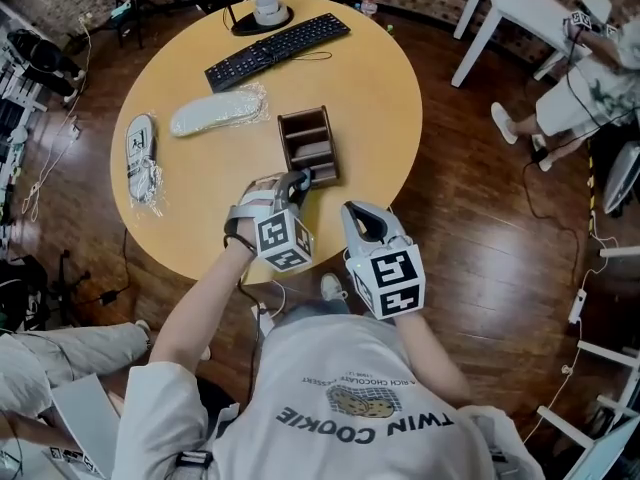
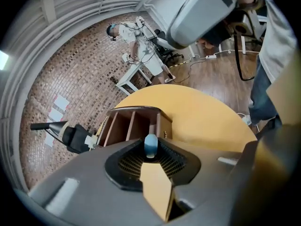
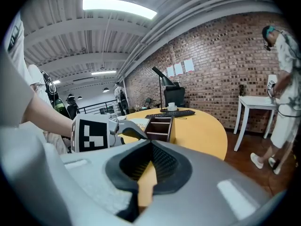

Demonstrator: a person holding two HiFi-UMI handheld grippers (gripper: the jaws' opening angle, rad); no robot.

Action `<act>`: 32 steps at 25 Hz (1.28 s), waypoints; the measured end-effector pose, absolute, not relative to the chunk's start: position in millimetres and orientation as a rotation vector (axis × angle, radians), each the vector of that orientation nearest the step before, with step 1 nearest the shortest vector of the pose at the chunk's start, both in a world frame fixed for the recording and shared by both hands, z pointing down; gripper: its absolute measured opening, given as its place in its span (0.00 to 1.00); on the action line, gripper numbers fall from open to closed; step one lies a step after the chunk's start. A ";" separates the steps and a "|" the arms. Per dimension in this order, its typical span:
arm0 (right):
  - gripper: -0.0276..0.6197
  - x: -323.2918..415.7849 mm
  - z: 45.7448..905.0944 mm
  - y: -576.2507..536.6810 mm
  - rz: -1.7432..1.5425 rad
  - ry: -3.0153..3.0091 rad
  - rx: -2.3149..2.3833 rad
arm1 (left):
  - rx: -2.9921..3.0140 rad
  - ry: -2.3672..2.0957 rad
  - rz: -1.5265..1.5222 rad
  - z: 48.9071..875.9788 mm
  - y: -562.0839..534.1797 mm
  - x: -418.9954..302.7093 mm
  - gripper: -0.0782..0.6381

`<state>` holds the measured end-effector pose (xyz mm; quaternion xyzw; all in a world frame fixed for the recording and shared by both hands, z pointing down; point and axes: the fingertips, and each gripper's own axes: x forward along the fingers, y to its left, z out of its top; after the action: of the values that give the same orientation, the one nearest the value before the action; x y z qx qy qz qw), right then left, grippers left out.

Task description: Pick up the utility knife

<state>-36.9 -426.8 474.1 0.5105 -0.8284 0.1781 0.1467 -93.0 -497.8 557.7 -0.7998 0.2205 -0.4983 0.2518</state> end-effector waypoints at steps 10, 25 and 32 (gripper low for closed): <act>0.05 -27.6 467.4 -421.8 0.498 -2.399 1.477 | -2.216 0.666 -1.377 547.2 -493.0 -94.2 0.21; 0.04 -19.8 449.9 -394.5 0.438 -2.458 1.398 | -2.343 0.912 -1.225 496.1 -454.8 -83.1 0.21; 0.05 -10.8 447.5 -369.9 0.422 -2.487 1.358 | -2.416 1.046 -1.135 470.6 -422.6 -69.4 0.21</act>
<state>-10.8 -369.9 447.5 0.4695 -0.8598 0.1460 0.1380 -69.4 -422.6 470.6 -0.8349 0.3614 -0.3921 0.1367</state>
